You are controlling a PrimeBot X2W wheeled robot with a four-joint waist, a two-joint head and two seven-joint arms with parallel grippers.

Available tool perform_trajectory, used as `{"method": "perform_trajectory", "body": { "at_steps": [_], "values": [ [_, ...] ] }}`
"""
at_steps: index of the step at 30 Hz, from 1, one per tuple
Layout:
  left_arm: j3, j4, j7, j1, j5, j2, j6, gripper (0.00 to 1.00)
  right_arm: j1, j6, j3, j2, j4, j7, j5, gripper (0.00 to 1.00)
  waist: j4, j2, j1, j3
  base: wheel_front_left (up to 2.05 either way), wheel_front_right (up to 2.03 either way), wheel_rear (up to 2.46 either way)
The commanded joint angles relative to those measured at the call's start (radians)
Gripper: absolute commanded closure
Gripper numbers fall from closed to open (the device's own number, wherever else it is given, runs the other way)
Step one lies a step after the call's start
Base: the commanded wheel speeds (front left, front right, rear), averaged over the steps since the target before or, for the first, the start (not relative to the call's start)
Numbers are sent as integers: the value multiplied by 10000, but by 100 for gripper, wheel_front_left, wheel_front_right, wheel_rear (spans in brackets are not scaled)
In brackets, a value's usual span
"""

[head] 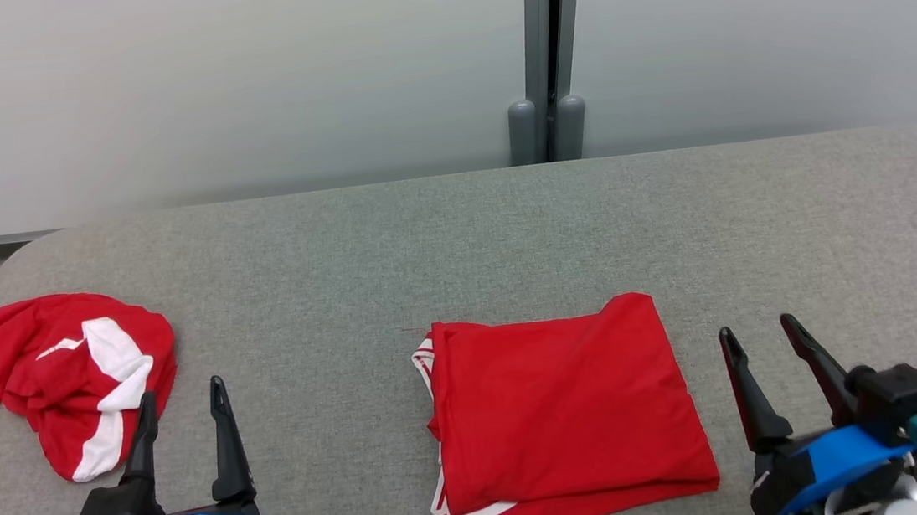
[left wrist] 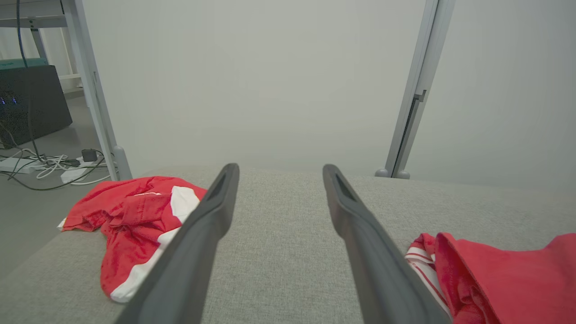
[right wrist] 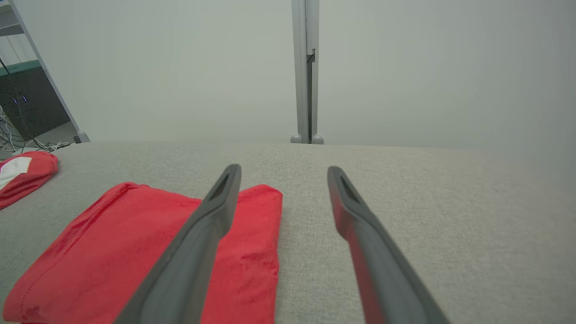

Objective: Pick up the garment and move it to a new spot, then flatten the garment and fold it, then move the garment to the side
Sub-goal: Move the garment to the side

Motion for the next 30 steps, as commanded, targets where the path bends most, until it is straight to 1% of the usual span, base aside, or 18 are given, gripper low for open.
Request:
{"method": "perform_trajectory", "body": {
  "at_steps": [1, 5, 10, 19, 26, 30],
  "values": [
    [11, 19, -42, -95, 61, -19, -45, 0, -285, 2, 90, -9, 49, 53, -56, 0, 28, -1, 1, 56, 0, 0, 0],
    [27, 2, -43, -261, 145, -132, -145, 0, -990, 2, 384, -10, 404, 165, -236, 0, 118, -1, 1, 224, 0, 0, 0],
    [68, 30, -43, -432, 219, -257, -248, 0, -1764, 2, 632, -116, 1314, 205, -353, 0, 317, -1, 1, 469, 0, 0, 0],
    [228, 26, -43, -660, 392, -540, -453, 0, -2439, 2, 684, -375, 3711, -35, -463, 0, 656, -1, 1, 894, 0, 0, 0],
    [367, 66, -43, -704, 550, -710, -579, 0, -2843, 2, 766, -327, 5598, -388, -478, 0, 774, -1, 1, 1070, 0, 0, 0],
    [442, 109, -43, -749, 619, -793, -667, 0, -2998, 2, 856, -246, 6392, -583, -356, 0, 857, -1, 1, 1127, 0, 0, 0]
  ]
}}
